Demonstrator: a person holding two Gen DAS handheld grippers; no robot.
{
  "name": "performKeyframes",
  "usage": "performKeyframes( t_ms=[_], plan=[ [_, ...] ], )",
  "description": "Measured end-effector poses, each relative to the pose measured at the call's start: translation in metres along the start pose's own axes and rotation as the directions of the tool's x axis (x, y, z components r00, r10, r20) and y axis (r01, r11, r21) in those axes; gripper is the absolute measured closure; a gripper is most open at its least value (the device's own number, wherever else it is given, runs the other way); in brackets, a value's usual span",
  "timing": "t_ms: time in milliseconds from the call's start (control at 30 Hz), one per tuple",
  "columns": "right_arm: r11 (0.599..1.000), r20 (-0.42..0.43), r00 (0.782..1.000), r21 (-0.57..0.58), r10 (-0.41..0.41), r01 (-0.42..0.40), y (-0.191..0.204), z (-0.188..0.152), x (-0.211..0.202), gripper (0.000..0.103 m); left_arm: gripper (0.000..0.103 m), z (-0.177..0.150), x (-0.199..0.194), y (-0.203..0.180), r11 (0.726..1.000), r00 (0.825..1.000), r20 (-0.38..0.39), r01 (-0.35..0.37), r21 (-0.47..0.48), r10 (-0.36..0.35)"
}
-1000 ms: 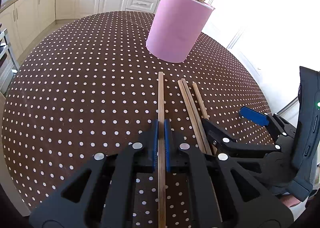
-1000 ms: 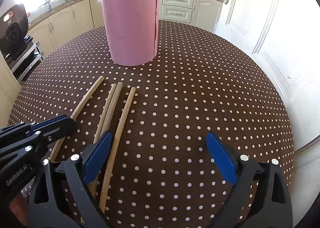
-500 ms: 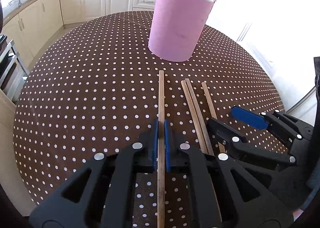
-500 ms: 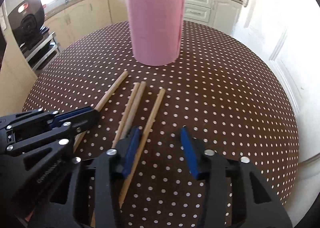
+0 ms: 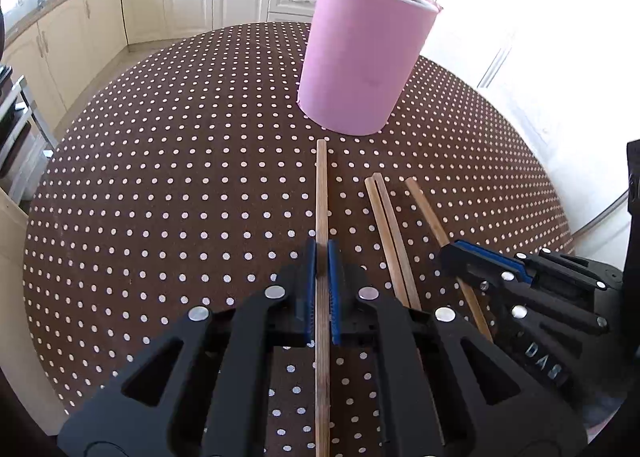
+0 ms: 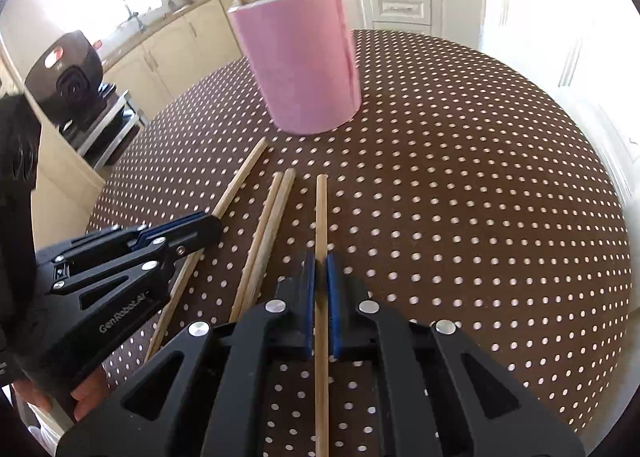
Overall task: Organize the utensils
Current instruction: 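Lift the grasped chopstick off the table with the left gripper, then carry the chopstick with the left gripper up over the pink cup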
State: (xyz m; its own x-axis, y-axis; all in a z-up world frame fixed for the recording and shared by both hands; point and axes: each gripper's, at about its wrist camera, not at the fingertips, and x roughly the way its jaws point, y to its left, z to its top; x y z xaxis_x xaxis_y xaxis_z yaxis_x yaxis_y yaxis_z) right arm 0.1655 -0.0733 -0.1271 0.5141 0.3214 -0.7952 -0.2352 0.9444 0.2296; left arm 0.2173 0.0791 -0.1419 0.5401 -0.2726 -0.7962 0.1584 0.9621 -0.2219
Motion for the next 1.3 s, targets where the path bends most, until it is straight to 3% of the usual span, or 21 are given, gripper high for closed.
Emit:
performKeyframes(
  t_ms=[667, 1000, 1300],
  plan=[
    [0.998, 0.165, 0.986, 0.057, 0.02, -0.03, -0.01, 0.012, -0.048, 0.098, 0.097, 0.007, -0.041, 0.0, 1.0, 0.992, 0.13, 0.001, 0.002, -0.002],
    [0.995, 0.3, 0.953, 0.065, 0.049, -0.072, -0.012, 0.022, -0.079, 0.098, 0.097, 0.018, -0.076, -0.01, 1.0, 0.972, 0.234, 0.015, 0.002, -0.015],
    [0.992, 0.41, 0.909, 0.054, 0.08, -0.112, -0.019, 0.03, -0.102, 0.098, 0.097, 0.03, -0.109, -0.027, 0.999, 0.937, 0.348, 0.025, 0.032, -0.035]
  ],
)
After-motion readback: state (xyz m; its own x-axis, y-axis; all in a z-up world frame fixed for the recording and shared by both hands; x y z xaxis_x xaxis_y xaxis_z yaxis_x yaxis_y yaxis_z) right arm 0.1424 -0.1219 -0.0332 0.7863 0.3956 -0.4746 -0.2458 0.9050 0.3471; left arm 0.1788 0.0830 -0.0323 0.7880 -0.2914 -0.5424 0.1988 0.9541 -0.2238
